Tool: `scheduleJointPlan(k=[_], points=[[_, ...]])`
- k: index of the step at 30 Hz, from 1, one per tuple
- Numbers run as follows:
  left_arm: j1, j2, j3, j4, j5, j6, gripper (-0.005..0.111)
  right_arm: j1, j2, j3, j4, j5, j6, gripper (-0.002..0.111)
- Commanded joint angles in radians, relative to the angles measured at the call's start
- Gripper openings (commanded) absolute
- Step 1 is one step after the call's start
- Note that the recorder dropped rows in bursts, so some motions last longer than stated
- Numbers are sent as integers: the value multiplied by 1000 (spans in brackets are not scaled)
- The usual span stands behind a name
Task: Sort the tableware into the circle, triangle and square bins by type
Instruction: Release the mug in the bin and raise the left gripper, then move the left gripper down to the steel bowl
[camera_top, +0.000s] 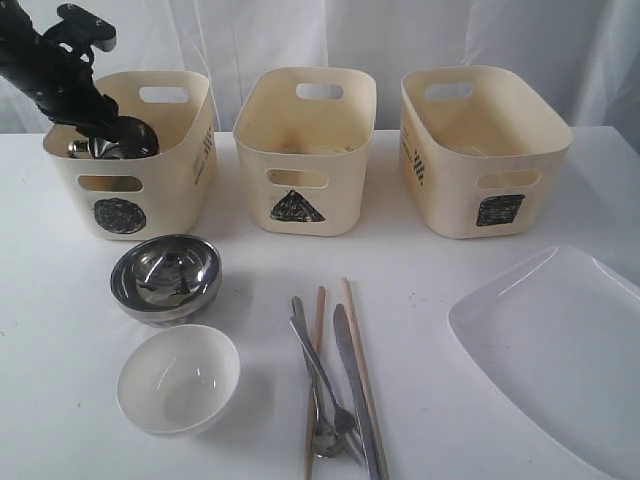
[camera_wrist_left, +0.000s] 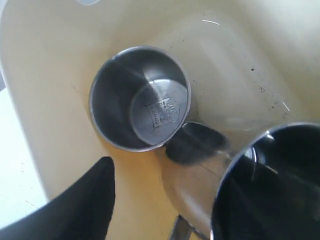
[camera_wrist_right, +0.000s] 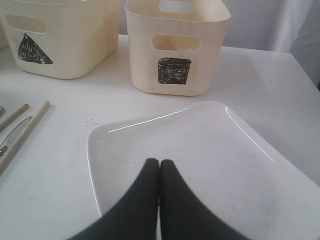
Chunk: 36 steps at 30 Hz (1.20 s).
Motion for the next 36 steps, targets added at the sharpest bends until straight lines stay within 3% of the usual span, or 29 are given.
scheduleJointPlan(k=[1, 15, 19, 23, 24, 26, 36], points=[[3, -36, -6, -18, -7, -15, 61, 2, -6, 1, 0, -6, -3, 0], [3, -199, -6, -84, 41, -40, 61, 2, -6, 1, 0, -6, -3, 0], [3, -289, -6, -111, 213, -42, 60, 2, -6, 1, 2, -6, -3, 0], [3, -360, -6, -142, 572, -116, 60, 2, -6, 1, 2, -6, -3, 0], [3, -367, -6, -145, 604, -147, 60, 2, -6, 1, 2, -6, -3, 0], [3, -374, 37, -145, 604, -221, 60, 2, -6, 1, 2, -6, -3, 0], [3, -369, 303, -152, 604, -227, 60, 2, -6, 1, 2, -6, -3, 0]])
